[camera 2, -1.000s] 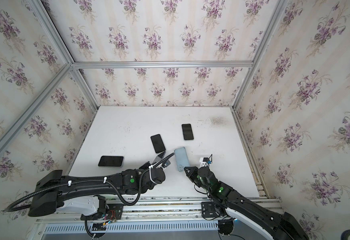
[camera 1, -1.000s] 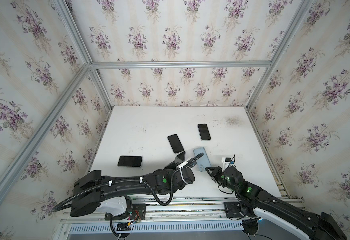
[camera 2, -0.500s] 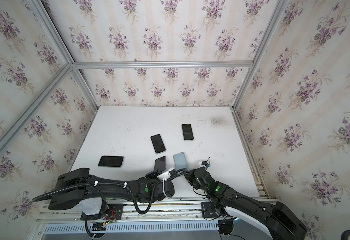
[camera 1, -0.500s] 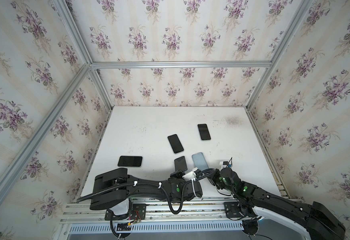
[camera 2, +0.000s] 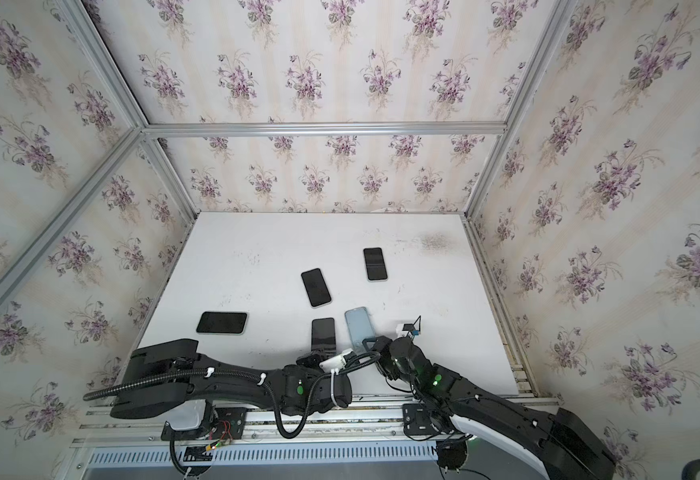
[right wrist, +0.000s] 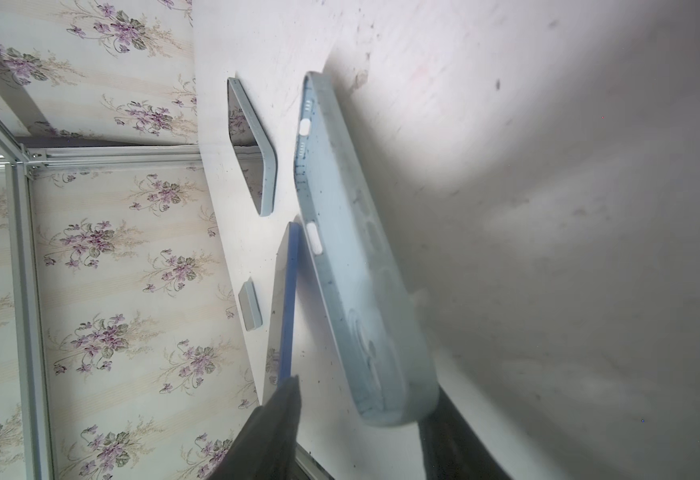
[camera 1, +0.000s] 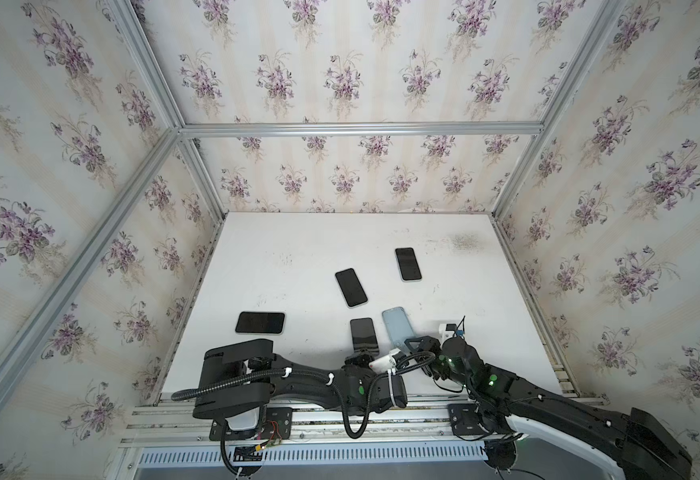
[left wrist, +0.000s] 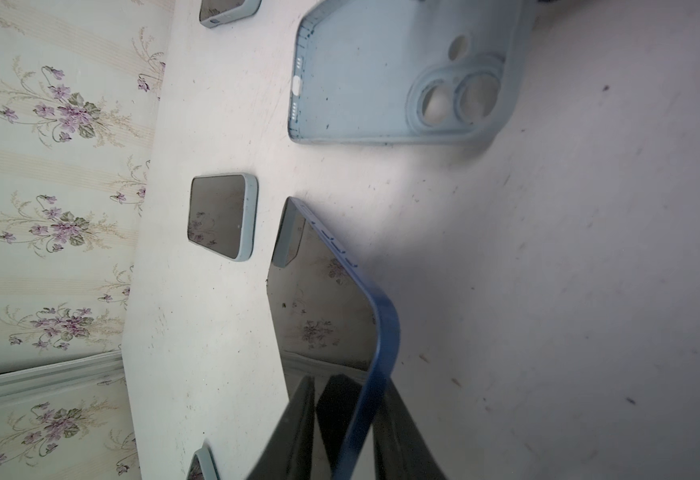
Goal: Take the phone out of the phone case
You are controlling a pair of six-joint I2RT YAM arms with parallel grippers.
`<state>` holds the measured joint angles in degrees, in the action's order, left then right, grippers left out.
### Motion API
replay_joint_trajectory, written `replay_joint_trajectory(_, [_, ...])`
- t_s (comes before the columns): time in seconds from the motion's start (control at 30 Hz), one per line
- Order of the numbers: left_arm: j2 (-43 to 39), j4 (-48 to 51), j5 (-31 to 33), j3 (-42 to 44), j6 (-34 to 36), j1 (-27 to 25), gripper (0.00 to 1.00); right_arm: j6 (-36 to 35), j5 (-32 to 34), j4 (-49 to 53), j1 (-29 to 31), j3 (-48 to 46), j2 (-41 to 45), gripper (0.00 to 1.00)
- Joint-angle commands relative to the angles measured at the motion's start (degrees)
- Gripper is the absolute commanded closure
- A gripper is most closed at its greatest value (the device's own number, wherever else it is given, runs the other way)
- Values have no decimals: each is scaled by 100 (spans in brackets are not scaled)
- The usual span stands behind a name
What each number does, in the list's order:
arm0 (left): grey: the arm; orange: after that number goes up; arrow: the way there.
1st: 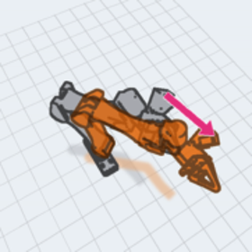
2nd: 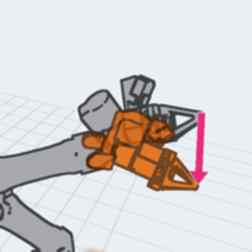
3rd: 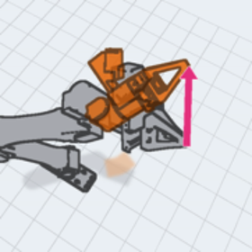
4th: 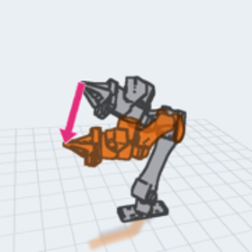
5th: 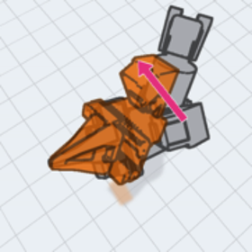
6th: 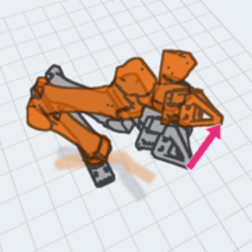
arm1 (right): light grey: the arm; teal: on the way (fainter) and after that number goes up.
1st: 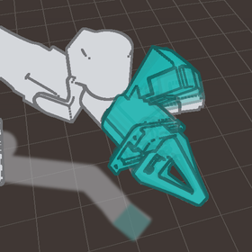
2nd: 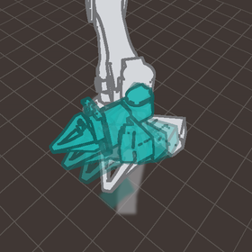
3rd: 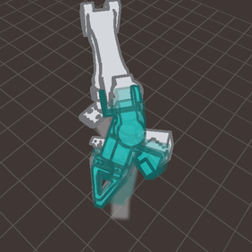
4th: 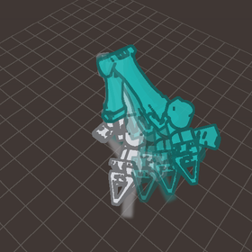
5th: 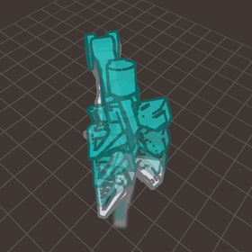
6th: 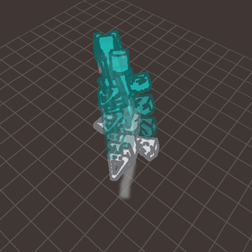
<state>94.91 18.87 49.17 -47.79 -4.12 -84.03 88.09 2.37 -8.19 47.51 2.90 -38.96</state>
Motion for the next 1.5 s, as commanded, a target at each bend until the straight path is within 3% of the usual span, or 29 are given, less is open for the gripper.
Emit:
replay_joint_trajectory(0.0, [-1, -169, -29, 24, -80, 1, 67, 40, 100, 647, 4, 2, 300, 41])
replay_joint_trajectory(0.17, [62, -195, -51, 33, -68, -8, 39, -277, 238, 1953, 4, 252, 1052, 33])
replay_joint_trajectory(0.37, [29, -189, 23, 87, -240, -11, 24, -838, 445, 3061, 4, 546, 1514, 19])
replay_joint_trajectory(0.53, [-582, -183, -209, 367, -764, -23, 12, -1945, 805, 3844, -13, 1289, 1143, 16])
replay_joint_trajectory(0.67, [-1303, -87, -517, 573, -1305, -22, 1, -3245, 613, 3857, -193, 1990, 164, 16])
replay_joint_trajectory(0.8, [-2127, -64, -909, 811, -1776, 13, 0, -4495, 222, 3886, -569, 2764, -1180, 19])
replay_joint_trajectory(0.9, [-2784, -20, -1229, 1002, -2094, 185, 0, -5001, -278, 3496, -947, 3021, -1924, 23])
replay_joint_trajectory(1.03, [-3541, 312, -1400, 1097, -2515, 314, 0, -5633, -180, 3316, -1059, 3412, -2738, 32])
replay_joint_trajectory(1.23, [-4619, 583, -1622, 1309, -2979, 484, 0, -6057, -316, 3020, -1136, 3586, -3580, 45])
replay_joint_trajectory(1.47, [-5129, 923, -1647, 1447, -3294, 493, 0, -6216, -412, 2763, -1264, 3712, -4171, 55])
